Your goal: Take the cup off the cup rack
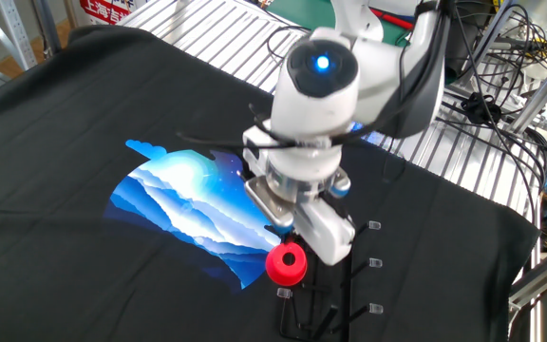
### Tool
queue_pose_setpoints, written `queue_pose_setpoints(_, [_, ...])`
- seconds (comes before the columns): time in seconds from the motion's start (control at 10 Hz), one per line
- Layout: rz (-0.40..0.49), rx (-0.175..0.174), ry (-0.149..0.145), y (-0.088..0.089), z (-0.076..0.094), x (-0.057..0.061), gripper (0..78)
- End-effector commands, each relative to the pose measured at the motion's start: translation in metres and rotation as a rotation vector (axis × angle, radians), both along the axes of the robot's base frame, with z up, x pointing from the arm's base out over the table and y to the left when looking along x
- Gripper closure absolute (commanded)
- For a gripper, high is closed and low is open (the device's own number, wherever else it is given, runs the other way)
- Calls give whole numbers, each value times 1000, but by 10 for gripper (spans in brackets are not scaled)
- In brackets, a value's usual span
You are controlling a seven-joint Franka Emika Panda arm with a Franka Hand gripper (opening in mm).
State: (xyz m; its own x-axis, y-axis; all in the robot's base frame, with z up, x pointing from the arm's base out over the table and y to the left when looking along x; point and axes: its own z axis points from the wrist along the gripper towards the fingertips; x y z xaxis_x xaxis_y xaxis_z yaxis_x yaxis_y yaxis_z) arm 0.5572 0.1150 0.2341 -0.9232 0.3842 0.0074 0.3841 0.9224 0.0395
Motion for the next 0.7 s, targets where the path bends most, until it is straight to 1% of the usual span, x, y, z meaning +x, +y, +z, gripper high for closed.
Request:
queue_pose_setpoints(0.1, [-11,-17,-6,4,-4,6,776])
queue_pose_setpoints(0.2, [-12,-18,-6,4,-4,6,1])
queue_pose_setpoints(0.7, [-12,-18,-6,4,-4,6,1])
